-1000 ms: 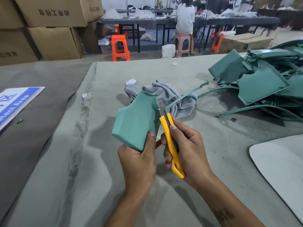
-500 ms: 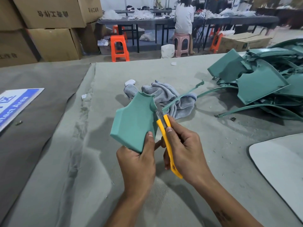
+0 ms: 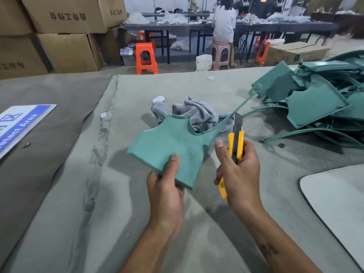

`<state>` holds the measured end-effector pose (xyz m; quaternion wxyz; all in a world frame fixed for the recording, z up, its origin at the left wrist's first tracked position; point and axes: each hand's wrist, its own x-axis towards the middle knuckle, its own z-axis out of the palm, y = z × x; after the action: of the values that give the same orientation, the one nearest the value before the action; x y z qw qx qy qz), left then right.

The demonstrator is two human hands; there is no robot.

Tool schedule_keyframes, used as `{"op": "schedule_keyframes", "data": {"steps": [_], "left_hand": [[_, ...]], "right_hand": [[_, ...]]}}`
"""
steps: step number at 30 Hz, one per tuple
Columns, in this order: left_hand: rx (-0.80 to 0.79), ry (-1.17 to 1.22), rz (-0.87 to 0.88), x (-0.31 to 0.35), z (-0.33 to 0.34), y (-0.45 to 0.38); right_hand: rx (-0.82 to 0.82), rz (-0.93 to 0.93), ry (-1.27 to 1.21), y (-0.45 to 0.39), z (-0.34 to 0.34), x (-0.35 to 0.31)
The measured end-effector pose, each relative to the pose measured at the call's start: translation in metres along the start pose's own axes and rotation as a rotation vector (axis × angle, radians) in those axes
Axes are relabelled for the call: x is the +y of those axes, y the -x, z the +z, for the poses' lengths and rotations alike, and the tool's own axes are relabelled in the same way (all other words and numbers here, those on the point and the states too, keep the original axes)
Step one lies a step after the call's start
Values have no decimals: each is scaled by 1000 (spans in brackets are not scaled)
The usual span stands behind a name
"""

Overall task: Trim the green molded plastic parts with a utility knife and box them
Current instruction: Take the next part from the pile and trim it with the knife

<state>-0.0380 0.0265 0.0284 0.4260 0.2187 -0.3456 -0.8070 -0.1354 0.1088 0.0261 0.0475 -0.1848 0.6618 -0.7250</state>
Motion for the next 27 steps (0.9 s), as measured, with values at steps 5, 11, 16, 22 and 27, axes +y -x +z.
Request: {"op": "schedule_keyframes", "data": {"steps": [5, 11, 16, 22, 27], "left_hand": [[-291, -29, -241, 0, -2, 9], [-499, 100, -445, 30, -17, -8], [-469, -216, -390, 19, -18, -10], [-161, -530, 40, -2, -17, -11], [-172, -593, 187, -3, -15, -11]], "right_hand": [[0, 56, -294, -12, 0, 1], [-161, 48, -342, -37, -38, -1], [-267, -146, 25, -39, -41, 8], [88, -491, 473, -26, -39, -2], [-386, -168, 112, 4, -6, -10]]}}
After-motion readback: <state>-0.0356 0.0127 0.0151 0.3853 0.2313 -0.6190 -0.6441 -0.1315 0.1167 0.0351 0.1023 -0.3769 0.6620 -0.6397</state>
